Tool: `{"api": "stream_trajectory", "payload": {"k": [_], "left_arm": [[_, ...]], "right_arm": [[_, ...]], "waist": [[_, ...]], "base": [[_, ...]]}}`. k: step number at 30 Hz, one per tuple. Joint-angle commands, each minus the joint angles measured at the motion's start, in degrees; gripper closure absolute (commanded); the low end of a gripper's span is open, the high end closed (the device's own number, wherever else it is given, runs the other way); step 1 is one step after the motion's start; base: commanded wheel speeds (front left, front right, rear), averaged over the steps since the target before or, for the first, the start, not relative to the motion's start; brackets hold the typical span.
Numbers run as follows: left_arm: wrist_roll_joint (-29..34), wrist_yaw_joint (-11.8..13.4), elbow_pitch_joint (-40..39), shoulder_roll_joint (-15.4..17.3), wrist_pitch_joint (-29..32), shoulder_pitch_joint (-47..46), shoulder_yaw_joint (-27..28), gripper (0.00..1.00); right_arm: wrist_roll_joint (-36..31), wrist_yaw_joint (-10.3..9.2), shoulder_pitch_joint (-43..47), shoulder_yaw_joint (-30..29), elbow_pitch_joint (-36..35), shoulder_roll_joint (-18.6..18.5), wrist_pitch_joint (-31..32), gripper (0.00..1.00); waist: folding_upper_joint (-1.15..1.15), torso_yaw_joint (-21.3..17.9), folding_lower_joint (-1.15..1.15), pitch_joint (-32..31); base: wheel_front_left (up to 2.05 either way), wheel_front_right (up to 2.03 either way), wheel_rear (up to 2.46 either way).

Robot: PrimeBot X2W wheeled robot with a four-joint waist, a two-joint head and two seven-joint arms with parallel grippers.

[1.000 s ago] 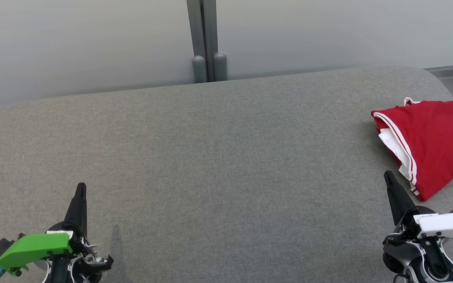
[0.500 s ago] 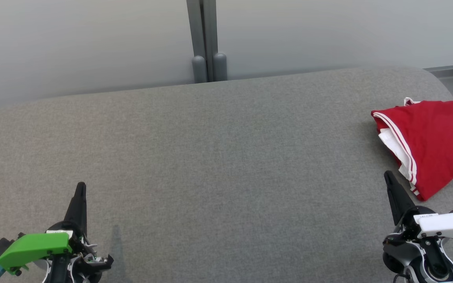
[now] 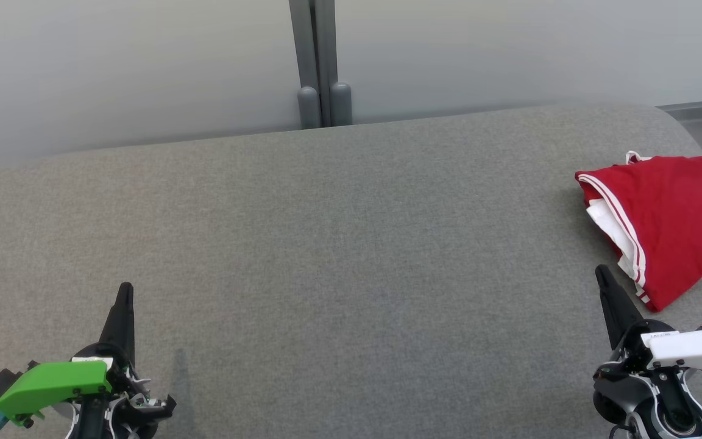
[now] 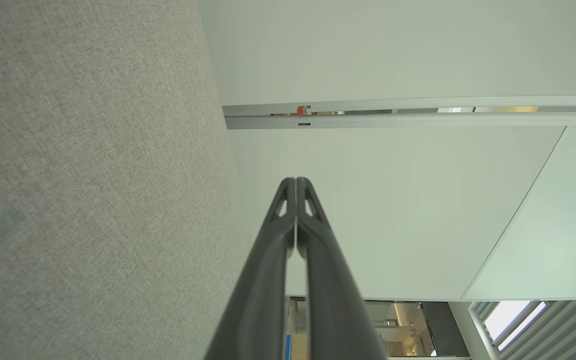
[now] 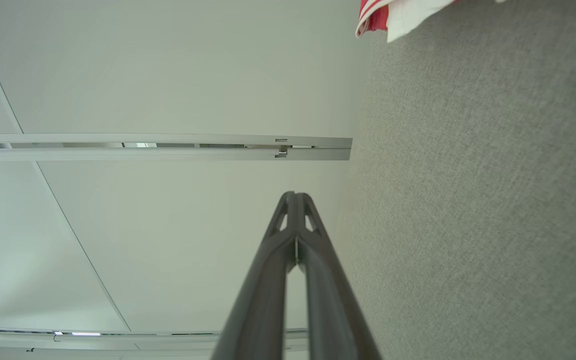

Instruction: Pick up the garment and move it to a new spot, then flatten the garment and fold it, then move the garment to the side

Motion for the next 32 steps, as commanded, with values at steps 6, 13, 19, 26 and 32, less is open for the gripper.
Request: {"api": "stream_trajectory", "payload": {"k": [6,13,19,26,32], "left_arm": [[-0.19,0.1,-0.08,0.42,0.17,-0.63,0.13,1.0],[-0.19,0.1,-0.08,0.42,0.17,-0.63,0.13,1.0],[-0.19,0.1,-0.08,0.42,0.17,-0.63,0.13,1.0],[-0.19,0.1,-0.08,0.41,0.17,-0.63,0.13,1.0],[-0.19,0.1,-0.08,0.41,0.16,-0.63,0.12,1.0]], "right_arm": [[0.2,0.0,0.59,-0.11,-0.22,-0.3,0.17,1.0],[0.2,0.0,0.59,-0.11,-0.22,-0.3,0.17,1.0],[0.2,0.0,0.59,-0.11,-0.22,-0.3,0.17,1.0],[0.2,0.0,0.59,-0.11,-0.21,-0.3,0.17,1.0],[0.2,0.0,0.59,-0.1,-0.21,-0.3,0.17,1.0]], "waist": [[0.0,0.0,0.0,0.0],[0.0,0.0,0.0,0.0],[0.0,0.0,0.0,0.0],[0.0,0.0,0.0,0.0],[0.0,0.0,0.0,0.0]], "base": [[0.0,0.0,0.0],[0.0,0.0,0.0],[0.0,0.0,0.0],[0.0,0.0,0.0],[0.0,0.0,0.0]]}}
